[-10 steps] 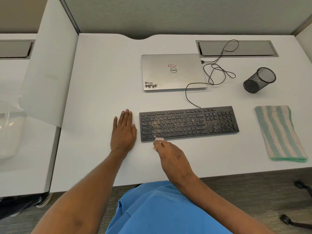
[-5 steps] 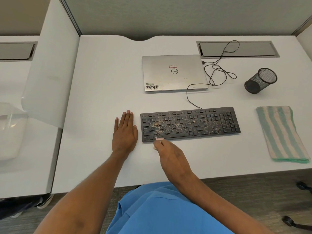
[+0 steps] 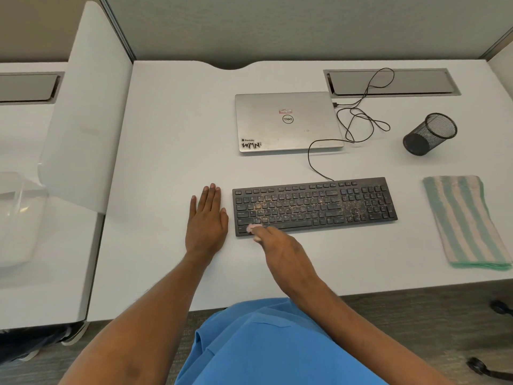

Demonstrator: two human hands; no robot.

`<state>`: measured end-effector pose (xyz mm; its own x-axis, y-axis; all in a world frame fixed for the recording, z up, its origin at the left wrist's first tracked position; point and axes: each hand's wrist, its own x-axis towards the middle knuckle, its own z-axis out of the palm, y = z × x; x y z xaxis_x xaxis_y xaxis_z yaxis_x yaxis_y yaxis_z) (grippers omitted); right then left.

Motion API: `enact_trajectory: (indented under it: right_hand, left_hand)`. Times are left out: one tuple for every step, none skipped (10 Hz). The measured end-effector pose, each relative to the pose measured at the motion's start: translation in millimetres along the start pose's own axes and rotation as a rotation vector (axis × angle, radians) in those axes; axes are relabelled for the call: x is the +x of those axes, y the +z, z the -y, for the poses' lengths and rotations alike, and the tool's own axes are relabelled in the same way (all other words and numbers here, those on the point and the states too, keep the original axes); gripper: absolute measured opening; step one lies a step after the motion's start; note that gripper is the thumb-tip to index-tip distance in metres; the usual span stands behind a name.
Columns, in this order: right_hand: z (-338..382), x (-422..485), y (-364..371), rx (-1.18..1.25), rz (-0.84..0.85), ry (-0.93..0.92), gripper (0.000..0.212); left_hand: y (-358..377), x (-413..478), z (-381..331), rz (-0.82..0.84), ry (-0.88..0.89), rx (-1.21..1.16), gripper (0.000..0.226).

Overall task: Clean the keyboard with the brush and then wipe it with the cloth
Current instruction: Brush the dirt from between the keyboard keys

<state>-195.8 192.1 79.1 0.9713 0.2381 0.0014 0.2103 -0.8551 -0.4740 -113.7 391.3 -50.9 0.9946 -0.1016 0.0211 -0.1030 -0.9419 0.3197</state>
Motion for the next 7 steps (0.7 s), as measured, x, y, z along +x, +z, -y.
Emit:
enact_trajectory:
  right_hand:
    - [-5.6,2.1,-12.9,0.105,-0.116,0.165,0.026]
    - [-4.3,7.5,-18.7,0.265,-0.192,0.237,0.025]
    - [-0.4,11.3,-14.5,0.315,-0.18,0.235,0.02]
    - [-1.2,13.4,-9.4,0.311,-0.152,0.236,0.019]
    - [-1.7,15.1,-8.2,0.283,-0.087,0.228,0.02]
    - [-2.7,13.4,-8.9,0.283,-0.061,0.22,0.023]
    - [-2.4,12.4,-11.1,0.34,-0.113,0.235,0.026]
  left_hand:
    - [-0.8,0.2,-0.7,-0.009,-0.005,-0.012,0.064]
    - [-1.1,0.1,-0.8,-0.008,-0.006,-0.008,0.065]
    - [-0.9,0.1,-0.7,-0.001,-0.007,-0.003,0.065]
    - [-0.5,0.4,-1.4,-0.001,-0.004,-0.001,0.065]
    - [0.2,0.7,-0.3,0.002,-0.006,0.005,0.064]
    - [0.0,0.5,-0.2,0.003,-0.005,0.01,0.064]
    - [-0.9,1.4,-0.1,0.002,-0.007,0.013,0.065]
